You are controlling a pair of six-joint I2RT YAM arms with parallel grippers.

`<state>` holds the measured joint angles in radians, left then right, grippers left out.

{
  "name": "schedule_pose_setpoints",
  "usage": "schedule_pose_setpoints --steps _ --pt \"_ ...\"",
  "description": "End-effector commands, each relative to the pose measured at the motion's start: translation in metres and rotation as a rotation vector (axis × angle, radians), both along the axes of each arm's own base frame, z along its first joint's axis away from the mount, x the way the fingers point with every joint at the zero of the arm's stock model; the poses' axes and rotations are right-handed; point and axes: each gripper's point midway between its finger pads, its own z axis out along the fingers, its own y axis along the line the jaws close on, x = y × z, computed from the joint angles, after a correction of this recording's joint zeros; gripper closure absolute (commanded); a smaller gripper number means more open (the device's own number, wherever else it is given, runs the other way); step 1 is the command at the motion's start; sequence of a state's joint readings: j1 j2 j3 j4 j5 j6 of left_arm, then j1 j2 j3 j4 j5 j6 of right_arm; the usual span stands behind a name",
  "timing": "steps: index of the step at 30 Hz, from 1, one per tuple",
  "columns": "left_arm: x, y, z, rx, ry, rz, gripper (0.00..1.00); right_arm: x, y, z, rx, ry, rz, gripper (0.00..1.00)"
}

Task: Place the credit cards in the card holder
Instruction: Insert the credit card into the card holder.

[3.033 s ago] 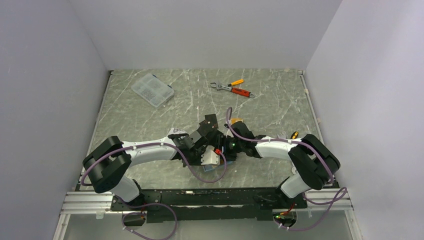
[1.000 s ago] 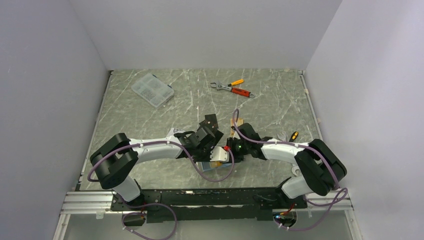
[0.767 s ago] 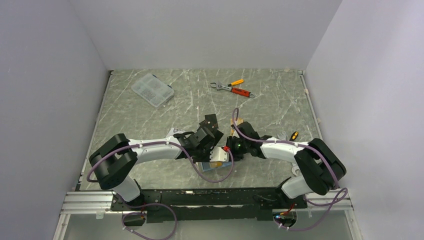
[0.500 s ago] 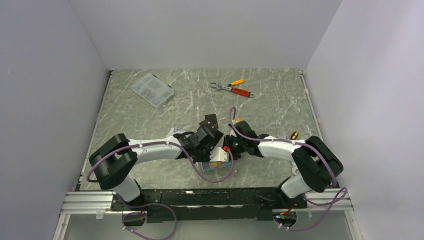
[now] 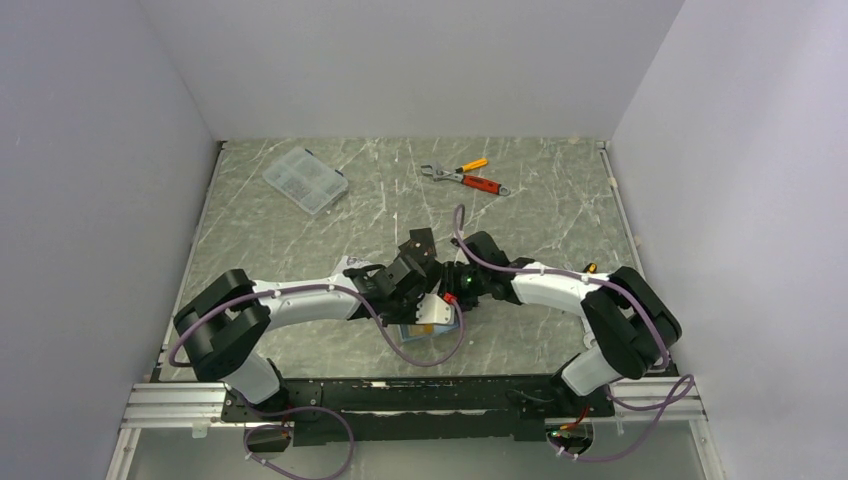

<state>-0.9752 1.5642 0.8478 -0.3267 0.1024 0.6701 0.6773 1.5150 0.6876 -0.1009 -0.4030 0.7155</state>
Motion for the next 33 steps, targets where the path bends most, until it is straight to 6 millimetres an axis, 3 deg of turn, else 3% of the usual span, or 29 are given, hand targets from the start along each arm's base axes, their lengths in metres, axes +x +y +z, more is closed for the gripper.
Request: schedule_pose_setpoints --steps 1,8,17,19,26,33 --pt "-0.007 0.015 -0.003 0.043 0.005 -0.004 1.0 0.013 -0.009 0.01 -0.001 -0.036 -0.009 0.74" --pt "0.0 0.01 0.016 0.015 -0.026 0.011 1.0 0.018 -0.001 -0.003 -0.029 -0.019 -0.021 0.97" --pt "0.008 0.001 0.052 -0.041 -0.021 0.055 1.0 0.015 0.008 -0.005 -0.07 -0.033 -0.027 1.0" --pt "0.008 0.005 0.051 -0.035 -0.023 0.058 1.0 0.014 0.01 -0.005 -0.07 -0.03 -0.025 1.0" --pt "-0.001 0.035 0.015 0.042 -0.038 0.045 1.0 0.01 0.018 -0.007 -0.07 -0.02 -0.006 1.0" --pt "0.004 0.036 -0.005 0.071 -0.05 0.043 1.0 0.008 0.027 -0.003 -0.057 -0.015 0.015 1.0"
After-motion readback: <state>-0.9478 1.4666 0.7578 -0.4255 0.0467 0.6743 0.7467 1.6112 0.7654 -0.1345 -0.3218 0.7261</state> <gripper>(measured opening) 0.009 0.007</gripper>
